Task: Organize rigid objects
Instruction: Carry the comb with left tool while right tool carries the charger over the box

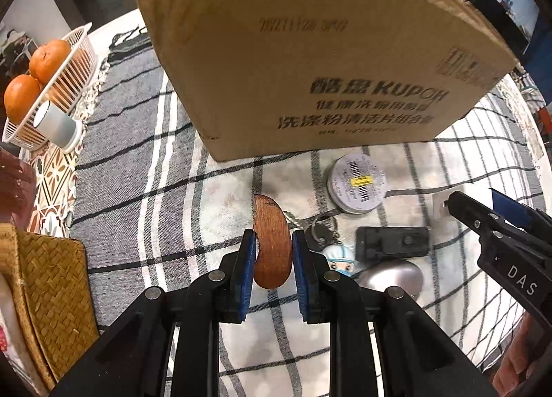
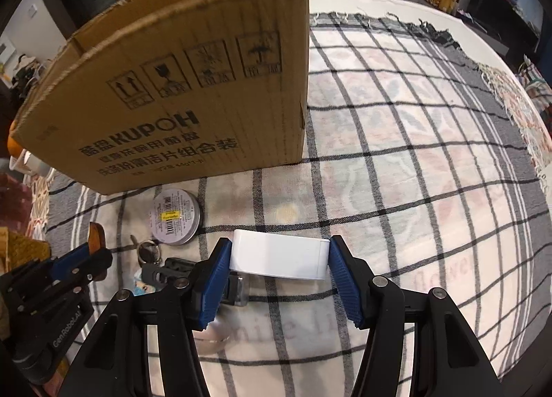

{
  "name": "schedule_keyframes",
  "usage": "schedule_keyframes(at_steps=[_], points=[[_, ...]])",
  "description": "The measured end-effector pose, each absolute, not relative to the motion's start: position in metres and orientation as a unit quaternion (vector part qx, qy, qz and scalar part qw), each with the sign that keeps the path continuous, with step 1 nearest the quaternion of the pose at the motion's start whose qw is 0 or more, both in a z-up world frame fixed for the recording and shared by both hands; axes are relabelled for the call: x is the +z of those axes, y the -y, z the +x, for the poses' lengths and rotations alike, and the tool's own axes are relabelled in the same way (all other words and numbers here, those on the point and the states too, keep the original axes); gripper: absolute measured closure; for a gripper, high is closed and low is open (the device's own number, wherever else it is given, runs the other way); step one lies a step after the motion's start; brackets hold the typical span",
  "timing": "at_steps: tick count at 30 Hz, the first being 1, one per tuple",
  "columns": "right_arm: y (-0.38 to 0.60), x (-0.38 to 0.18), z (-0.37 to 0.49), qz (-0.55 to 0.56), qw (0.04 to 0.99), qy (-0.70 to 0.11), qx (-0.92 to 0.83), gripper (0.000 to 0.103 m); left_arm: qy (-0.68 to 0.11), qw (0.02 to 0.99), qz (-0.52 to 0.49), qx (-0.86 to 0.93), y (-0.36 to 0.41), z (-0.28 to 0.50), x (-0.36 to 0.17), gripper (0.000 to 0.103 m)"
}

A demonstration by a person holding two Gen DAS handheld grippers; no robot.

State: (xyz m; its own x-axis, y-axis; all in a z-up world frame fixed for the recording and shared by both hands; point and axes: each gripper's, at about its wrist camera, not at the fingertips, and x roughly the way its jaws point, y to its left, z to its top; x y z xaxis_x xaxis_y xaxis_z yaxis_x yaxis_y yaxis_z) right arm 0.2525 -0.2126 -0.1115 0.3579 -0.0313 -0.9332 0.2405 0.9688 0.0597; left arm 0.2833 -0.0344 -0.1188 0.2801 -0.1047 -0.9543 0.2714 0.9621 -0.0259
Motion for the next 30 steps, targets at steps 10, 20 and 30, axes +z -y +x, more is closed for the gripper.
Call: schedule_keyframes(at_steps=[10,20,30], points=[[0.208,-0.075,0.234,0.097,0.840,-0.529,-0.073,0.045,-0.543,0.826,0.063,-0.134,0.038,0.265,-0.073,0.081],[0.205,-0.033,0.219,0.088,0.867,-0.486,-0.060,0.045,-0.500,0.851,0.053,-0.152,0.033,0.252,-0.031,0.081],[0.203,0.010,0.209,0.087,0.895,-0.436,-0.042,0.045,-0.459,0.871,0.041,-0.170,0.033,0.247,0.013,0.081]])
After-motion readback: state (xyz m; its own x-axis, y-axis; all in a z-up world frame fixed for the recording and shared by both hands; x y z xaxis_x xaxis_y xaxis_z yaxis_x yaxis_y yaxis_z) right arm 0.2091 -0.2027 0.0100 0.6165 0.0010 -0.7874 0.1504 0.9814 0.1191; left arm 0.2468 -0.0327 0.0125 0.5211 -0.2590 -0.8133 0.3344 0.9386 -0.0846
